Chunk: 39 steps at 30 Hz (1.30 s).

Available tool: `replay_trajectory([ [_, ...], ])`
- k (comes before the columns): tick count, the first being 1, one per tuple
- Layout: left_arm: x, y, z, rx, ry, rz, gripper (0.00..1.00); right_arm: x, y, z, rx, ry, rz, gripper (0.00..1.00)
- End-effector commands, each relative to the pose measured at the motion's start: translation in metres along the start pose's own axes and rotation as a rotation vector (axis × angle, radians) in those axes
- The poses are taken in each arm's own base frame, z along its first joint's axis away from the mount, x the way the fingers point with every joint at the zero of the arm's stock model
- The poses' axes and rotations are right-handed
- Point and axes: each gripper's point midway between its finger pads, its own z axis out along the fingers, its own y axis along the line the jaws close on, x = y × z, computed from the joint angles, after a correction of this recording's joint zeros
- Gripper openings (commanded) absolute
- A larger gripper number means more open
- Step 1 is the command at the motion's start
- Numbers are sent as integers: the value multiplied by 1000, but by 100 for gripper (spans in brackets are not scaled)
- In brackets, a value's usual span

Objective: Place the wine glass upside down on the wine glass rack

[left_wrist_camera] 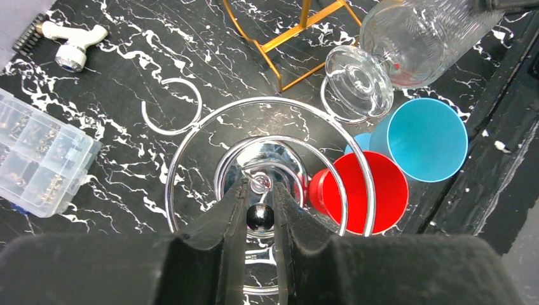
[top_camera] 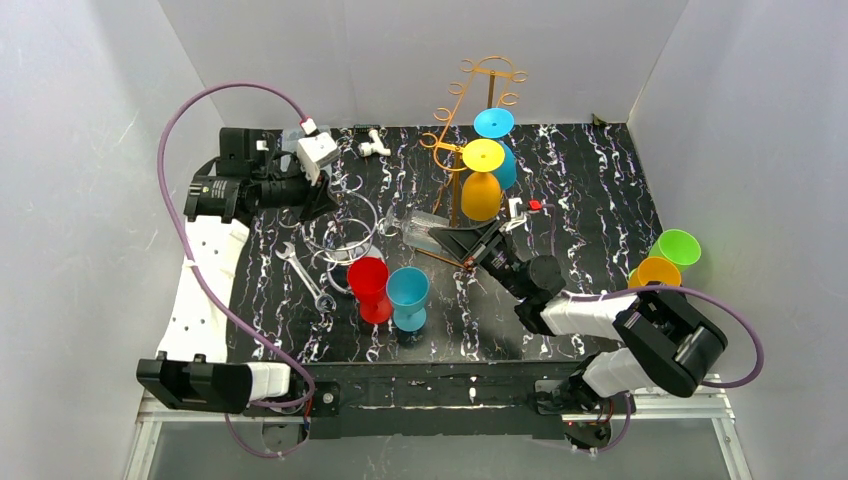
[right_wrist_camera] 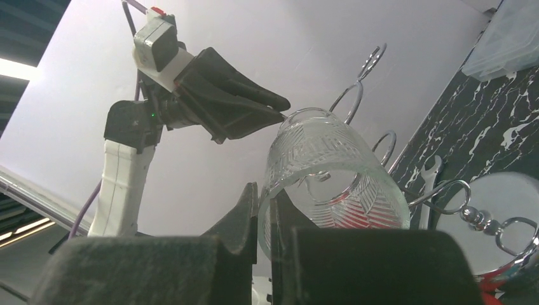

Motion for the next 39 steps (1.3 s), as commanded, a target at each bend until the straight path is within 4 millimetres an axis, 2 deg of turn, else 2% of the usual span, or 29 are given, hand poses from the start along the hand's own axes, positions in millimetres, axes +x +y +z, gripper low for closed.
replay_trajectory([
  [1,-3,-7,-9,-25,-36,66,0,-30,92,-8,-350,-140,-43,1],
  [6,4,-4,-9,-47,-17,58,0,-27,83,-9,-323,-140,-43,1],
  [13,14,-2,-6,-69,-1,48,0,-5,69,-13,-280,-99,-47,1],
  [17,17,0,-5,-77,11,32,0,2,56,-17,-229,-111,-44,9],
  [21,21,4,-4,-92,27,17,0,12,49,-20,-197,-113,-65,9],
  [28,39,18,-4,-166,105,8,0,19,54,-14,-211,-113,-121,7],
  [33,60,35,-4,-253,172,18,0,33,76,-1,-293,-77,-163,7],
  [39,69,43,-4,-295,209,2,0,31,86,3,-321,-97,-201,6],
])
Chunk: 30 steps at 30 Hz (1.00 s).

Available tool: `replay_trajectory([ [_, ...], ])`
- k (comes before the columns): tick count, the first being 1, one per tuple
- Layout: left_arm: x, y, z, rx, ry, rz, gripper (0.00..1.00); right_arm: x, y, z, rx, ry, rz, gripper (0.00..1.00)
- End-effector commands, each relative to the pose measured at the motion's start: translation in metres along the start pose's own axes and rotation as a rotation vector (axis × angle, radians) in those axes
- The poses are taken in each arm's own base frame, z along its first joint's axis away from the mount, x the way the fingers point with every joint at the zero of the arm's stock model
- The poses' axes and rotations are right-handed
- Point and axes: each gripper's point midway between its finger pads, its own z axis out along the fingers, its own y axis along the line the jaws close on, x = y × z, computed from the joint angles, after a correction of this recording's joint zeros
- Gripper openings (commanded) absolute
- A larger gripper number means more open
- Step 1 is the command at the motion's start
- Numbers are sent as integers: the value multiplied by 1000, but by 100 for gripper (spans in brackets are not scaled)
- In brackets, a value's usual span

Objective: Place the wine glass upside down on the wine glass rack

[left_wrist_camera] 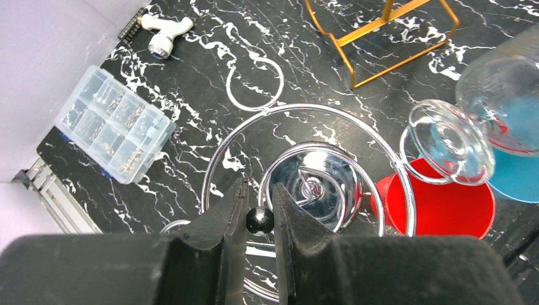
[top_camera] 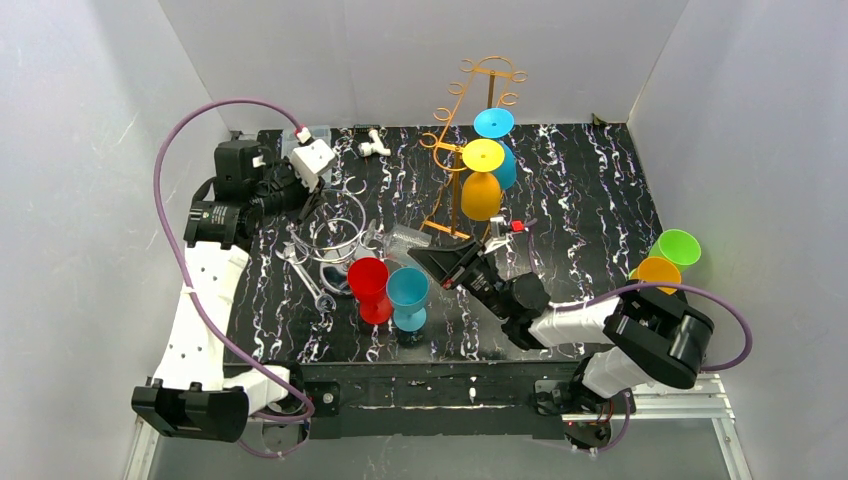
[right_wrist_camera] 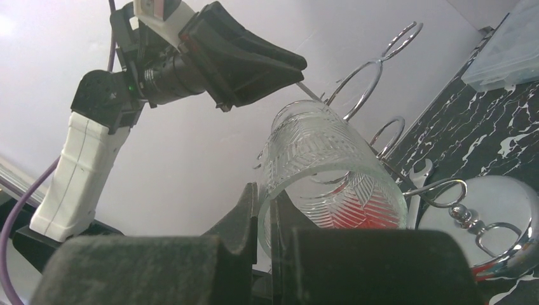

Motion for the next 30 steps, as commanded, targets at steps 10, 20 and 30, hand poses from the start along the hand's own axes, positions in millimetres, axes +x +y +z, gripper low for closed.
replay_trajectory([
  [10,44,-10,0,20,160,-40,0,-39,109,8,-403,-127,-73,1],
  [20,20,10,-6,-82,141,-184,0,-47,133,5,-404,-89,-167,1],
  [30,19,-1,-18,-148,128,-438,0,51,119,26,-317,243,-274,1],
])
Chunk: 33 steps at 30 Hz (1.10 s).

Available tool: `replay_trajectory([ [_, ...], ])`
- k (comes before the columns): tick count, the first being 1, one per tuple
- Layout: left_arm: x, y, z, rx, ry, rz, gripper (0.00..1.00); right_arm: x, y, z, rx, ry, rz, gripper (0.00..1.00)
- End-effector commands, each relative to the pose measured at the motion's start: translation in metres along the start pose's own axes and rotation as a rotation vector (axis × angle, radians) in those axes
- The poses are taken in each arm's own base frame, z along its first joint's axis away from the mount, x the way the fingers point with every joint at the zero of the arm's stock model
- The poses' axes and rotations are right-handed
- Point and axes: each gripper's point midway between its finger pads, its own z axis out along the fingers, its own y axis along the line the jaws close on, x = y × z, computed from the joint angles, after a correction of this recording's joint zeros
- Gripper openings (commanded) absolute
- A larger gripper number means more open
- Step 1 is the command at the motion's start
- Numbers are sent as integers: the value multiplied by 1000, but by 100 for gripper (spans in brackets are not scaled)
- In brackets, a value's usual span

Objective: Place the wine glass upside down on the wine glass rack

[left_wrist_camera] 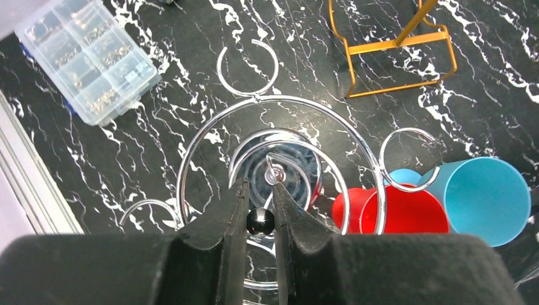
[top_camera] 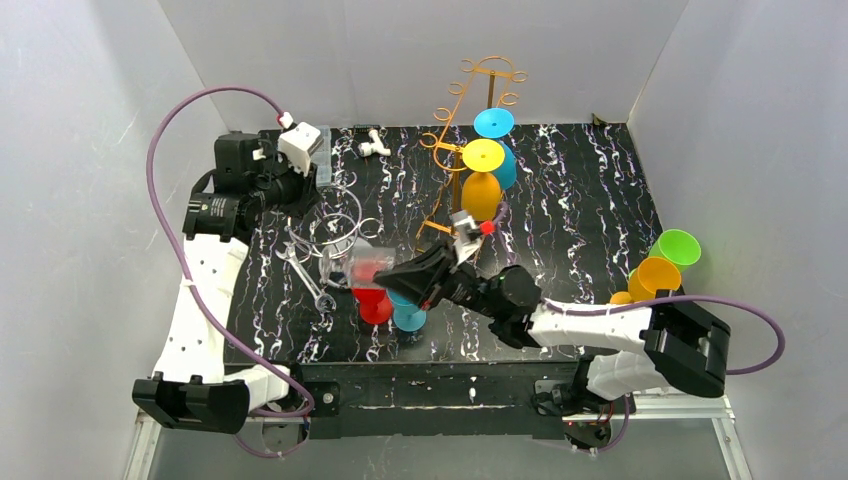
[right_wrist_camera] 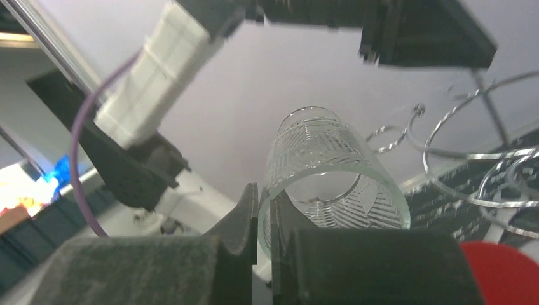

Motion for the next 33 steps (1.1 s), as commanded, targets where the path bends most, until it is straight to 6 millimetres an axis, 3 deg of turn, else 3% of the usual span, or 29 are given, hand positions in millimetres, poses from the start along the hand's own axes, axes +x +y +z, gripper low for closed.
replay_trajectory([
  [1,18,-2,-14,-78,54,-185,0,19,14,15,-15,92,-113,1],
  [8,3,0,-12,-112,7,-268,0,40,25,30,-75,154,-99,1],
  [16,4,3,-15,-137,-9,-261,0,59,13,58,-89,172,-81,1],
  [33,0,1,-20,-131,-30,-225,0,19,-4,48,-13,49,-102,1],
])
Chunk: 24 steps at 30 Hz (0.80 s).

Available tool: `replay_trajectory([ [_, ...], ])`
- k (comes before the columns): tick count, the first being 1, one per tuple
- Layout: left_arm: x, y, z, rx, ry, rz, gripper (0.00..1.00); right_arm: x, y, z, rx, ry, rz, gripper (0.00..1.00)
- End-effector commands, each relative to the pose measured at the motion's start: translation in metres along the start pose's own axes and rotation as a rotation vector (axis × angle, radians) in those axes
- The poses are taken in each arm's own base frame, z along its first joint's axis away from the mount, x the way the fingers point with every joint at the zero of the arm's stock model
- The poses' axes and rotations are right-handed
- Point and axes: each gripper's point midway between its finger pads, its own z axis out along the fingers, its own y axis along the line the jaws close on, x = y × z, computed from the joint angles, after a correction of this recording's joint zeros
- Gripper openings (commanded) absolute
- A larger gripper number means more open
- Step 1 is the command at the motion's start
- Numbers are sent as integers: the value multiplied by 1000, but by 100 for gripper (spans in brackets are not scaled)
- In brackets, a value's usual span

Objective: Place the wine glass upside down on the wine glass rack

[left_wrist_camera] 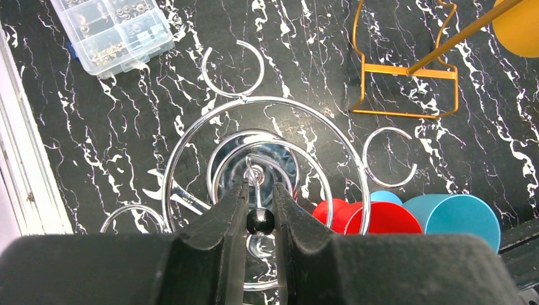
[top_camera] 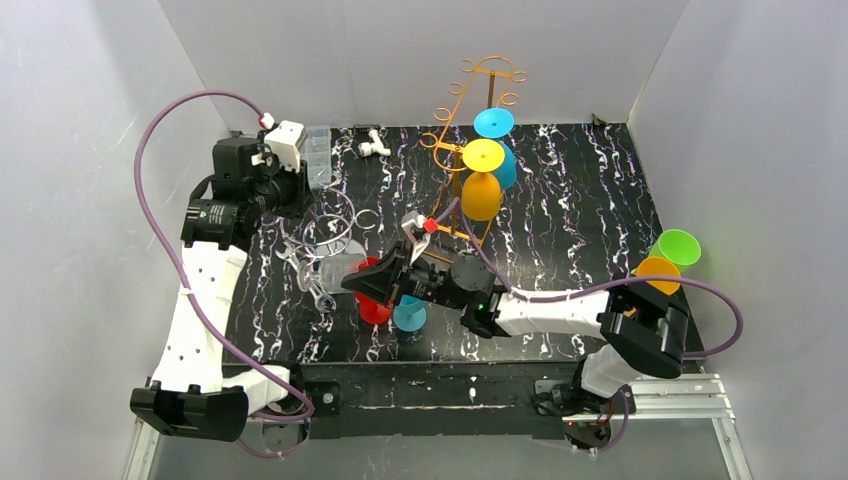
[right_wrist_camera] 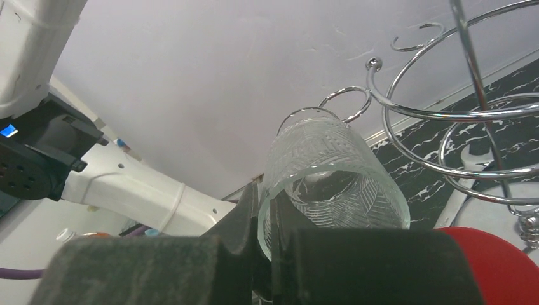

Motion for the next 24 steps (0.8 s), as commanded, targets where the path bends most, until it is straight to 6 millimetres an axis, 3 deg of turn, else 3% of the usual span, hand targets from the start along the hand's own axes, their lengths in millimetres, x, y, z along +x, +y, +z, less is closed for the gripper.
replay_trajectory([
  [1,-5,-5,-12,6,-37,13,0,-69,33,-9,-91,-222,-38,1],
  [11,-11,-8,-16,17,-54,15,0,-79,14,-21,-2,-260,-49,1],
  [19,-10,-8,-17,22,-54,21,0,-127,-6,-58,145,-355,-129,1],
  [24,-12,-10,-19,30,-60,20,0,-135,-12,-66,181,-372,-130,1],
])
